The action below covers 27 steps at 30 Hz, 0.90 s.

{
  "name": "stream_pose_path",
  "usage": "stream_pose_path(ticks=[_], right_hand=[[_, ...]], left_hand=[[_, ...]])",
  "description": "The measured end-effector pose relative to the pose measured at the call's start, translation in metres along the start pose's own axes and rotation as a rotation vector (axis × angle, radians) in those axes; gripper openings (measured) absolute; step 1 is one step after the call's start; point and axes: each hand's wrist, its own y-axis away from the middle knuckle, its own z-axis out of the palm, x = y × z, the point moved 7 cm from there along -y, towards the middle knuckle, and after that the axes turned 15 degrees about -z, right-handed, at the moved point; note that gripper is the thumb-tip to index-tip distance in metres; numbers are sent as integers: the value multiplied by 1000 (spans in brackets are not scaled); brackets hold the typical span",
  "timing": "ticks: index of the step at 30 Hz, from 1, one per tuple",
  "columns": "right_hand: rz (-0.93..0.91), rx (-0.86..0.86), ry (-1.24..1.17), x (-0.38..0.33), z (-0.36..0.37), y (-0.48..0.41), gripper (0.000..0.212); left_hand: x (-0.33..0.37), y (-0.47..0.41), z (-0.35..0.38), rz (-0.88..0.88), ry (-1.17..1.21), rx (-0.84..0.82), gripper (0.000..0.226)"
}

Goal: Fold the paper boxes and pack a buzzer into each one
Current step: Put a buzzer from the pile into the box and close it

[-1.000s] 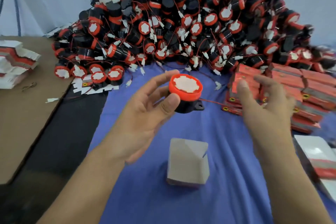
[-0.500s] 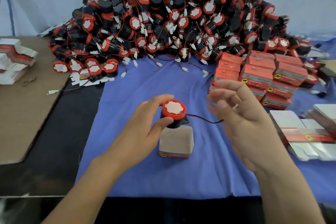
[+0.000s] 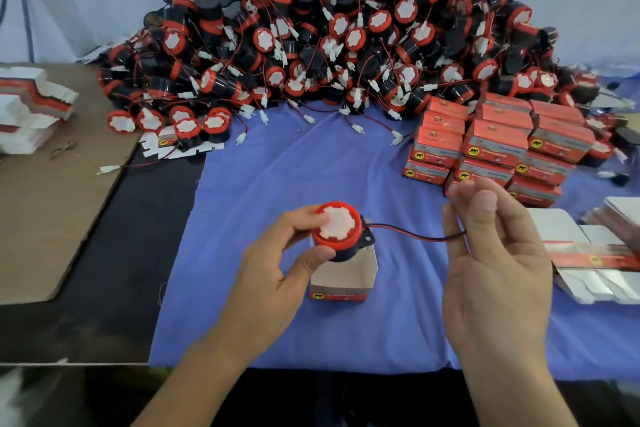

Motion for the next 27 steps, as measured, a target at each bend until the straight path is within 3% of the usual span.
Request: stream_pose_path(ticks=[4, 10, 18, 24, 27], right_hand=[[-86, -52, 174, 0, 0, 4, 18], [-228, -437, 437, -6, 33, 16, 19], [-168, -634, 551, 9, 52, 20, 24], [-45, -750, 675, 32, 49, 21, 29], [-26, -749, 716, 40, 47, 22, 24]], left_hand=[[-15, 2, 14, -10, -365, -107, 24], [-9, 11, 15, 293, -839, 30, 29], [-23, 12, 6, 151, -921, -15, 44], [-38, 11, 19, 75, -1098, -61, 42], [-33, 16, 25, 111, -1098, 17, 31]])
